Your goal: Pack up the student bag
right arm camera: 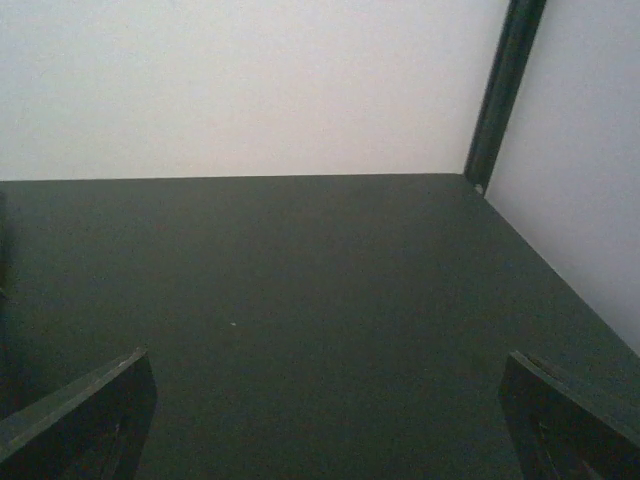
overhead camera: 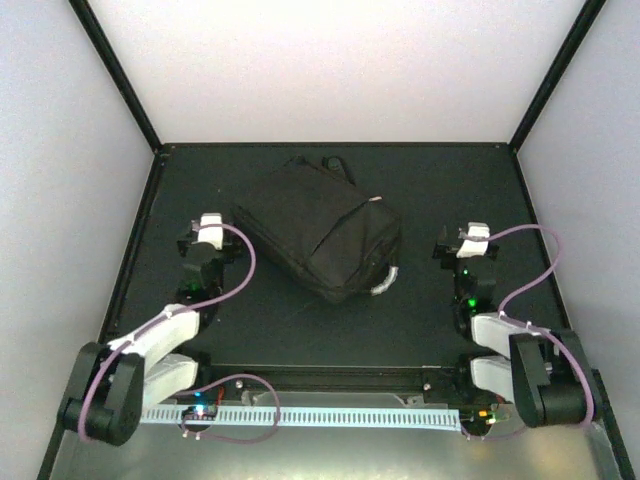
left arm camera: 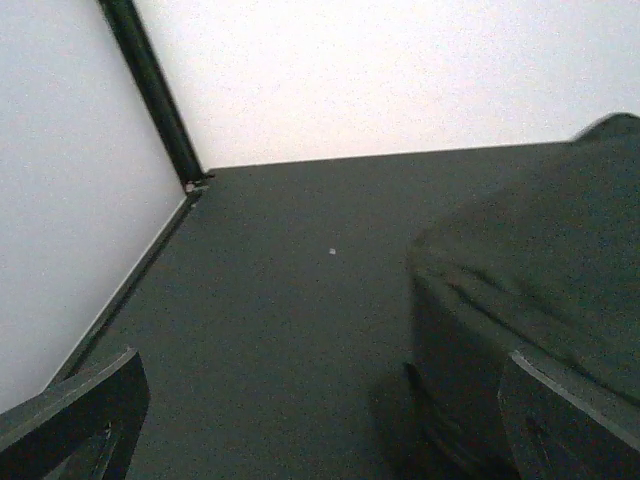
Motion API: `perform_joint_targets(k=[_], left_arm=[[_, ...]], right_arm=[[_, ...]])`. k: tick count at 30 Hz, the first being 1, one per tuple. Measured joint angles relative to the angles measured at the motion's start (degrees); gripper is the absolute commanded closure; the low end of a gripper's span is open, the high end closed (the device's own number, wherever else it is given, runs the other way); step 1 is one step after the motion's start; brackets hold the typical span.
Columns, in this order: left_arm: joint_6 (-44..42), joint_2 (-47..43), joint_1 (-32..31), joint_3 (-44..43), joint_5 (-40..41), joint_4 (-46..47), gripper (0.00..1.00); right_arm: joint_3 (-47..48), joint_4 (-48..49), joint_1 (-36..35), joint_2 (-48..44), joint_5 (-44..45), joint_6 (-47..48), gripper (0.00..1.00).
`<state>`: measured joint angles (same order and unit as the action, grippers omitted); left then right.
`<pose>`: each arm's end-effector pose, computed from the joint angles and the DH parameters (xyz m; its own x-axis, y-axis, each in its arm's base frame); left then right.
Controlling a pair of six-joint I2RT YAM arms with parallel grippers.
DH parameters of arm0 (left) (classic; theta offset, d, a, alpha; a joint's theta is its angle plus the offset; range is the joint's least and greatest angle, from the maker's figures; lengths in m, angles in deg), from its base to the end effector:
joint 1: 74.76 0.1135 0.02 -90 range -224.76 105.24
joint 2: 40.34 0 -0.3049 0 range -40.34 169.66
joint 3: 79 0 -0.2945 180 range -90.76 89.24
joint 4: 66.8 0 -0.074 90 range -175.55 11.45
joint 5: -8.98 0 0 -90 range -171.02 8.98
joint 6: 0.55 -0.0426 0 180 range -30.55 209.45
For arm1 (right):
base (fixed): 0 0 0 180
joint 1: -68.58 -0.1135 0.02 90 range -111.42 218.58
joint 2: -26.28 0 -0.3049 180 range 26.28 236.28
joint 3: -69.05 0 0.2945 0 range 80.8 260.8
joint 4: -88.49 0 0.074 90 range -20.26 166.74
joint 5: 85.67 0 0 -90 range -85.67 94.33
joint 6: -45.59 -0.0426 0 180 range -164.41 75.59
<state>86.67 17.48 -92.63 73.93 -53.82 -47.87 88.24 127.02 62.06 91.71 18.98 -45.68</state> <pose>0.2156 -0.0490 0.1981 -0.2021 0.1105 -0.9731 -0.1433 0.9796 0.1410 0.2109 0.0133 0.1626 -0.1302 0.0067 -0.9915 0.1421 0.9898 -0.0120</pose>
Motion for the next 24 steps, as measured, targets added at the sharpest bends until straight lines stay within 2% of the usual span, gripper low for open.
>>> perform_joint_targets(k=[2, 6, 9, 10, 15, 24], left_arm=[[0.5, 3.2, 5.0, 0.2, -2.6, 3.4, 0.01], [1.2, 10.1, 11.1, 0.2, -7.2, 9.7, 0.02], [1.3, 12.0, 13.6, 0.2, -10.5, 11.7, 0.03], [1.3, 12.5, 14.1, 0.3, -11.4, 13.1, 0.04], [0.0, 21.7, 15.3, 1.7, -17.1, 25.0, 0.01], [-0.2, 22.8, 15.4, -0.1, -20.5, 23.9, 0.01]], right_arm=[[0.5, 2.3, 0.6, 2.6, -1.7, 0.6, 0.03], [1.6, 11.5, 2.2, 12.6, -4.4, 1.2, 0.04], [3.2, 9.6, 2.6, 15.3, -6.4, 1.5, 0.05], [4.2, 9.8, 2.7, 15.3, -7.1, 1.5, 0.00], [6.6, 10.3, 3.1, 15.1, -8.4, 1.7, 0.01], [6.7, 9.5, 3.1, 15.0, -9.0, 1.8, 0.01]])
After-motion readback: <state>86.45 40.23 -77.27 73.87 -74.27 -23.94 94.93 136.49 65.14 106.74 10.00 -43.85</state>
